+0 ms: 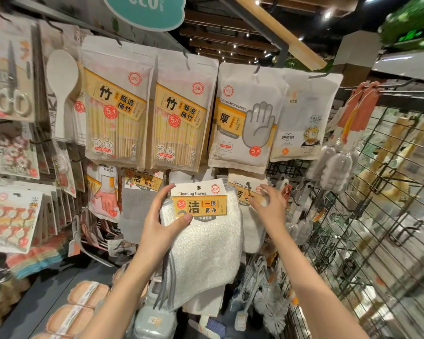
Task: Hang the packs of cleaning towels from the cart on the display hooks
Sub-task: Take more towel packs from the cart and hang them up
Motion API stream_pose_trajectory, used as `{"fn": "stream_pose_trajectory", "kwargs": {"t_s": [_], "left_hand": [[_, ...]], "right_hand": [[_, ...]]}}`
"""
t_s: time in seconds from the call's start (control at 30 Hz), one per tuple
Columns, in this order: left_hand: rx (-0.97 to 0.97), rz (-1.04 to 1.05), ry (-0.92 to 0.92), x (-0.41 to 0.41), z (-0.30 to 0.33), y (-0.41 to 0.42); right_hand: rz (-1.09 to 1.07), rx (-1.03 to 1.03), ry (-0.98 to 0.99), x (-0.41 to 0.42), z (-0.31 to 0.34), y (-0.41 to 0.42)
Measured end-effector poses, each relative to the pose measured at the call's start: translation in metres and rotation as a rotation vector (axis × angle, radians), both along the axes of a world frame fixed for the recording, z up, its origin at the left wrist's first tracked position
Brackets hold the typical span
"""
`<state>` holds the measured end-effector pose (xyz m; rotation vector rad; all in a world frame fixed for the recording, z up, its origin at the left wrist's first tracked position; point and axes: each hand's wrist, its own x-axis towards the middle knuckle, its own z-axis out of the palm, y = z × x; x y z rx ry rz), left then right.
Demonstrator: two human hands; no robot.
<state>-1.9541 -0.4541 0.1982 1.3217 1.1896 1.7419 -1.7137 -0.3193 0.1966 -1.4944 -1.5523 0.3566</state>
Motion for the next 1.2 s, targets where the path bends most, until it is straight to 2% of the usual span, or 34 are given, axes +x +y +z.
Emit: {"fn": "stream_pose_trajectory", "kwargs": {"t_s": [0.17, 0.43, 0.7, 0.93, 1.2], "left_hand": [[0.011, -0.015, -0.018, 0.001, -0.001, -0.002], [0.041, -0.066, -0.039, 0.004, 0.003, -0.011], [0.078, -0.073, -0.045, 0.004, 0.001, -0.018], [0.057, -0.057, -0.092, 0.008, -0.001, -0.019], [-0.102, -0.099, -0.078, 0.001, -0.003, -0.015]], "right_hand": [[0.205, 0.048, 0.177, -0.013, 0.025, -0.039], [0.405, 0.074, 0.168, -0.043, 0.052, -0.080], [0.445, -0.025, 0.211, -0.052, 0.051, -0.095], [0.478, 0.013, 0.157, -0.057, 0.047, -0.104], [0.440, 0.062, 0.176, -0.059, 0.051, -0.104]]}}
